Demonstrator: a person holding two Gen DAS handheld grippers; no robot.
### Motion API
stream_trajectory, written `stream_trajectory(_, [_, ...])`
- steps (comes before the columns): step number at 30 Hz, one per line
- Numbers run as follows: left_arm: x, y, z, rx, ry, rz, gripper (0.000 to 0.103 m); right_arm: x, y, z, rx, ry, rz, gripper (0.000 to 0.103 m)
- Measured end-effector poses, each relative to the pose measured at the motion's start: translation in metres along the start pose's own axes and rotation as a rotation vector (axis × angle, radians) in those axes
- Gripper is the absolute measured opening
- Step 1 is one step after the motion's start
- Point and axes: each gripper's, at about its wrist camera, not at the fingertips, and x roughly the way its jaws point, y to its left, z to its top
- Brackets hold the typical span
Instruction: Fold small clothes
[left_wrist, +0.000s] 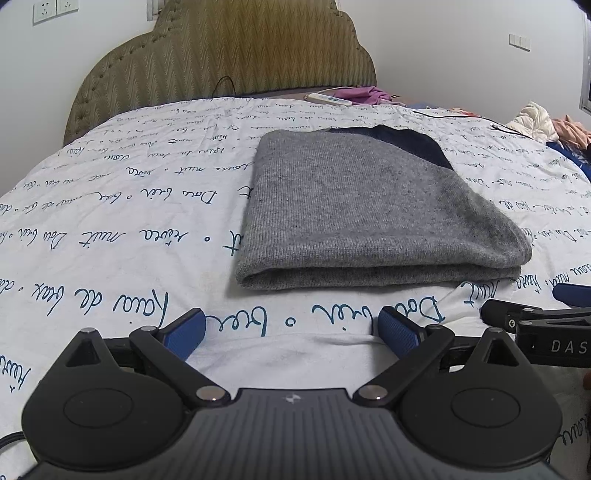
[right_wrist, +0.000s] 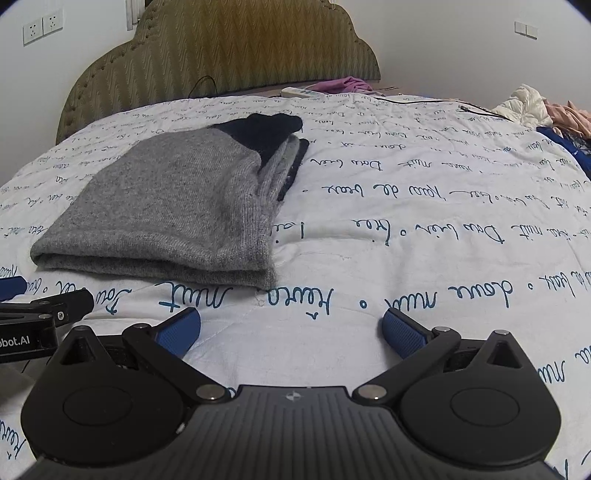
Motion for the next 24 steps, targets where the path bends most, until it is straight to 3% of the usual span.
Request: stream_trajectory(24, [-0.0002,0.0005,0.0002,0.001,0.000,0.000,0.100,-0.0003,0.0010,-0.0002,-0.004,0.000,-0.006,0.102])
